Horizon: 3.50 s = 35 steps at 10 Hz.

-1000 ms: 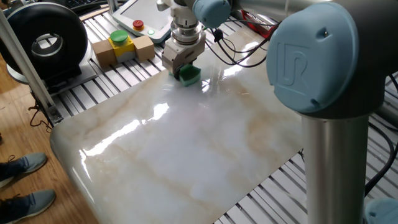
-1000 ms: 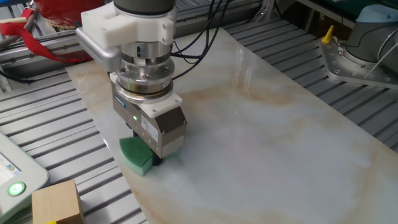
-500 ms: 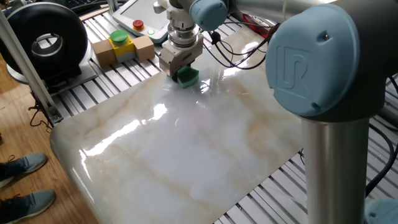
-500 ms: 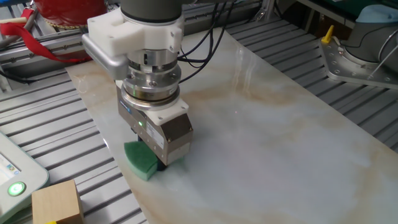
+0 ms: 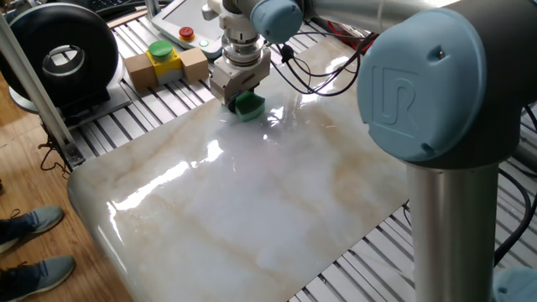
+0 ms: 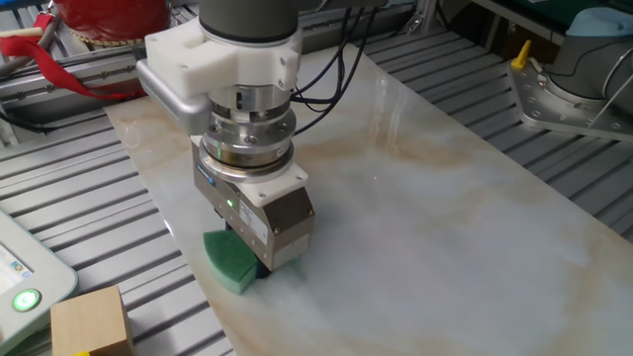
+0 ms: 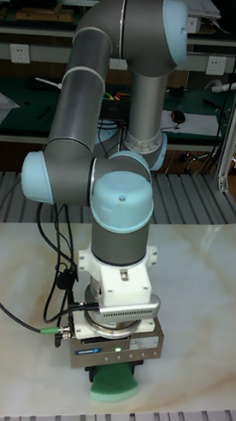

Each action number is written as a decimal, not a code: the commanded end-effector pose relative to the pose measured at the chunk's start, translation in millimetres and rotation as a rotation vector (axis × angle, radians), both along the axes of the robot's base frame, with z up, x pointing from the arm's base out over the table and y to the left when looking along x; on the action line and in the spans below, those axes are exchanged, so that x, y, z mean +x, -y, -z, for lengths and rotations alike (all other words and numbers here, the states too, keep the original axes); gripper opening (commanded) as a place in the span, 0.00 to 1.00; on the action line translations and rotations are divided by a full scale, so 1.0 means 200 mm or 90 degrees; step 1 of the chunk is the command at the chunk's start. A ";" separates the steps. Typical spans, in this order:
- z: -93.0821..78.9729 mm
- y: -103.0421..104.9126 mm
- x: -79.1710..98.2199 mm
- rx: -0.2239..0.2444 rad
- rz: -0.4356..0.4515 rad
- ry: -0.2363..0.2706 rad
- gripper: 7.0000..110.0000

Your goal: Clean the tabletop with a sponge

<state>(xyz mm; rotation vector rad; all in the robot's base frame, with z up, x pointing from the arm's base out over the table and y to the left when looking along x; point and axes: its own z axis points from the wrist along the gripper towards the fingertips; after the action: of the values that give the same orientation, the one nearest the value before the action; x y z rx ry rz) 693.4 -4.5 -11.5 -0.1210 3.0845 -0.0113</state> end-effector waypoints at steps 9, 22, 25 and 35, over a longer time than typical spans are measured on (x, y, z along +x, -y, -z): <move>-0.01 -0.10 -0.02 0.011 0.017 0.000 0.00; -0.03 -0.22 -0.03 0.011 0.032 -0.012 0.00; -0.04 -0.21 -0.03 0.010 0.031 -0.015 0.00; -0.06 0.23 -0.08 0.024 -0.064 -0.010 0.00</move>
<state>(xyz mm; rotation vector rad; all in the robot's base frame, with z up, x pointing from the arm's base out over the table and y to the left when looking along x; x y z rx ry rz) 683.5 -29.6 2.3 -0.2336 3.1095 0.0109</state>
